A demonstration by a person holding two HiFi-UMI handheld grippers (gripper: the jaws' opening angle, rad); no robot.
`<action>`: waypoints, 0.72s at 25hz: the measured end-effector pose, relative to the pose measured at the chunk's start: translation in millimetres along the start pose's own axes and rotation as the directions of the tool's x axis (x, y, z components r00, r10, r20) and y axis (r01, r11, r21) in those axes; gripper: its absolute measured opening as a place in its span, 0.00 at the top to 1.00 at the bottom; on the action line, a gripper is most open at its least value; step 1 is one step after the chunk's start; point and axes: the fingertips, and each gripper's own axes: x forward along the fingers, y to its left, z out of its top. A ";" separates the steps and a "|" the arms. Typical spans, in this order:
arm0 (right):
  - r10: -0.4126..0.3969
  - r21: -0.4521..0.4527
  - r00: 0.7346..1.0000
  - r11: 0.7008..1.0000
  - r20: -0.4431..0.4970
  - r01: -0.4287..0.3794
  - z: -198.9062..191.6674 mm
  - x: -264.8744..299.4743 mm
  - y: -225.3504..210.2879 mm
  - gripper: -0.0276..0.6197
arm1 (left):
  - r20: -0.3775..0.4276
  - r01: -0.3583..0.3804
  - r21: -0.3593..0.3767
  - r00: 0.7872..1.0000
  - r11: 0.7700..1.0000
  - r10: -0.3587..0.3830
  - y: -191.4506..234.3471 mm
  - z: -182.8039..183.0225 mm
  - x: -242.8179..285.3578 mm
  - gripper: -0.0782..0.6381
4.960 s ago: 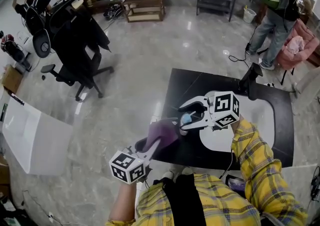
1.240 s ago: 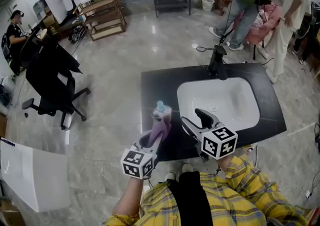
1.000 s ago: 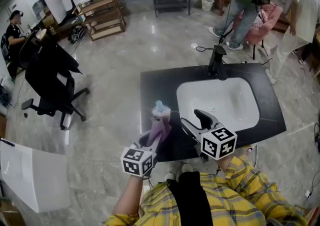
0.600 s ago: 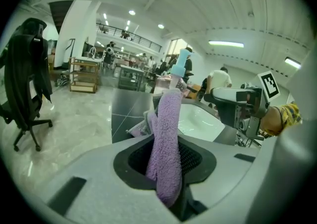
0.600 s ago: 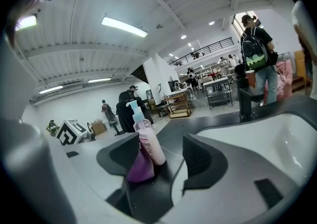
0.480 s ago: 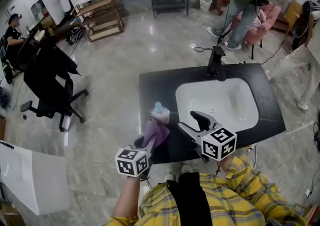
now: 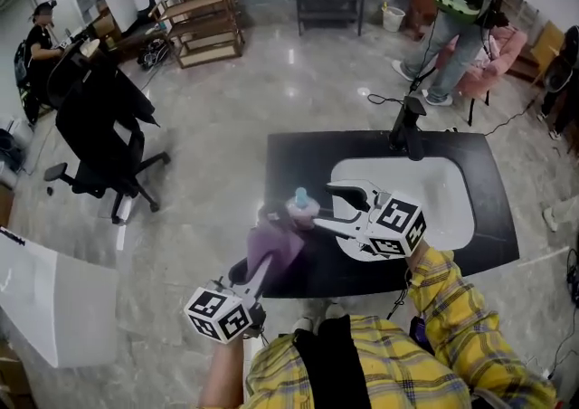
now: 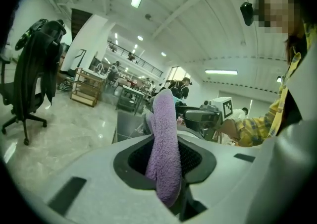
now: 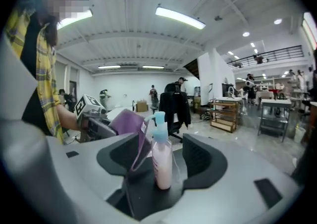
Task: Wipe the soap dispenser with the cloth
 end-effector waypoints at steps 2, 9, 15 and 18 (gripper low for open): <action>0.088 -0.058 0.996 0.994 -0.024 -0.089 0.8 7.7 3.1 0.54 | 0.007 -0.008 0.007 1.000 1.000 0.008 -3.8 -1.3 -4.7 0.78; 0.328 -0.128 0.938 0.931 -0.109 -0.341 10.9 54.4 10.9 0.61 | 0.027 -0.059 0.004 0.998 0.998 0.059 22.3 3.3 -32.7 0.79; 0.444 -0.113 0.882 0.879 -0.154 -0.463 8.0 67.2 12.6 0.64 | 0.041 -0.075 -0.017 0.996 0.997 0.076 22.5 0.7 -32.3 0.78; 0.465 -0.118 0.871 0.867 -0.157 -0.484 7.4 69.1 11.1 0.72 | 0.035 -0.074 -0.017 0.997 0.997 0.075 22.8 0.2 -27.8 0.79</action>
